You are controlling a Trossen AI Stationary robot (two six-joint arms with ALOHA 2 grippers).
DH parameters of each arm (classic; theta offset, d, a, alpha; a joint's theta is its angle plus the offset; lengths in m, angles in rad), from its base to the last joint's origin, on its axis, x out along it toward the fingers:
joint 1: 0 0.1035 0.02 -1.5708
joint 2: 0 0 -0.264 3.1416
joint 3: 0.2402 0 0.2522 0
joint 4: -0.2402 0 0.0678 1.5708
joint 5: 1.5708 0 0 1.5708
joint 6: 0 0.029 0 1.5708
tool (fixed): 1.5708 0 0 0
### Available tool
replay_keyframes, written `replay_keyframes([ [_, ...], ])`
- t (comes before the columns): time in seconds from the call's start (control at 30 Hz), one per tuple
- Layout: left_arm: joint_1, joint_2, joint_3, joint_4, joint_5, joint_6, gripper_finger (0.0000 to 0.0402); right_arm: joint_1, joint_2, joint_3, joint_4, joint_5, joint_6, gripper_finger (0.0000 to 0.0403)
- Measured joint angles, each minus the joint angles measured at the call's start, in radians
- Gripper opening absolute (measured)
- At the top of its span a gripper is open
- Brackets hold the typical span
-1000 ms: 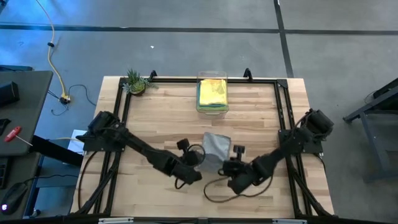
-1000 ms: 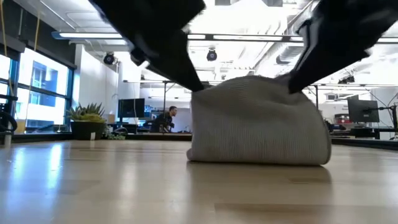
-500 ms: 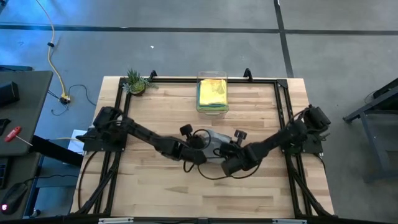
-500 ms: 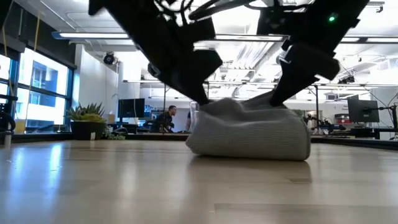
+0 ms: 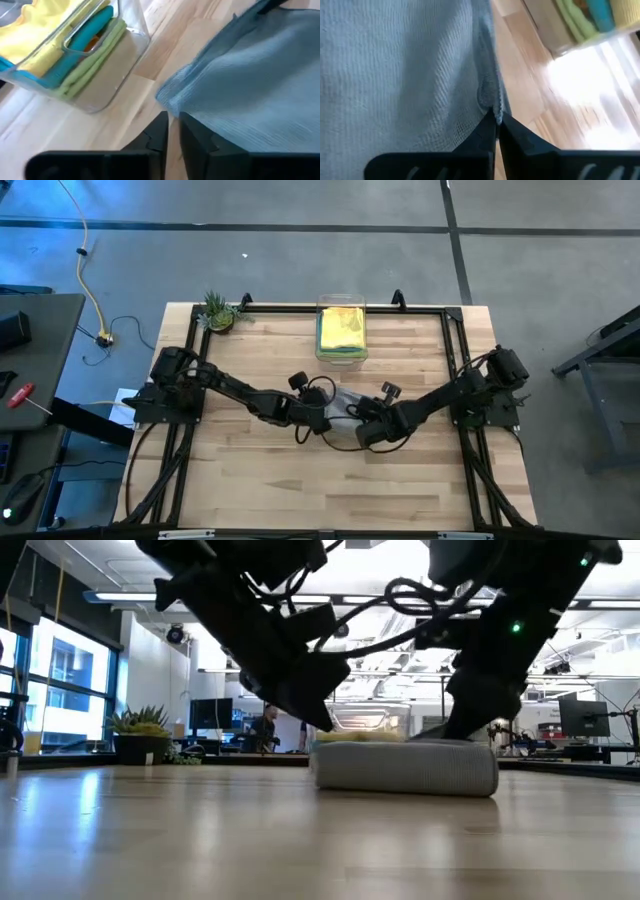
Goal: Fold microfiber towels
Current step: Fold the gray microfiber cloth
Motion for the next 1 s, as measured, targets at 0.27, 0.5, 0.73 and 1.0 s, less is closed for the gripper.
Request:
replay_keyframes([
  [0.27, -0.004, -0.051, 0.000, -0.099, 0.000, 0.005, 0.0112, -0.045, 0.000, -0.040, 0.031, -0.009, -0.002, 0.0000],
  [0.5, -0.034, -0.046, -0.076, 0.018, 0.204, 0.021, 0.0114, -0.069, 0.000, -0.040, 0.054, -0.012, -0.042, 0.0002],
  [0.73, -0.033, -0.044, -0.222, 0.300, 0.370, 0.040, 0.0055, -0.098, -0.002, -0.017, -0.008, -0.014, -0.060, 0.0082],
  [1.0, -0.020, -0.037, -0.289, 0.472, 0.471, 0.145, 0.0003, -0.117, -0.138, -0.002, -0.028, -0.077, -0.194, 0.0125],
])
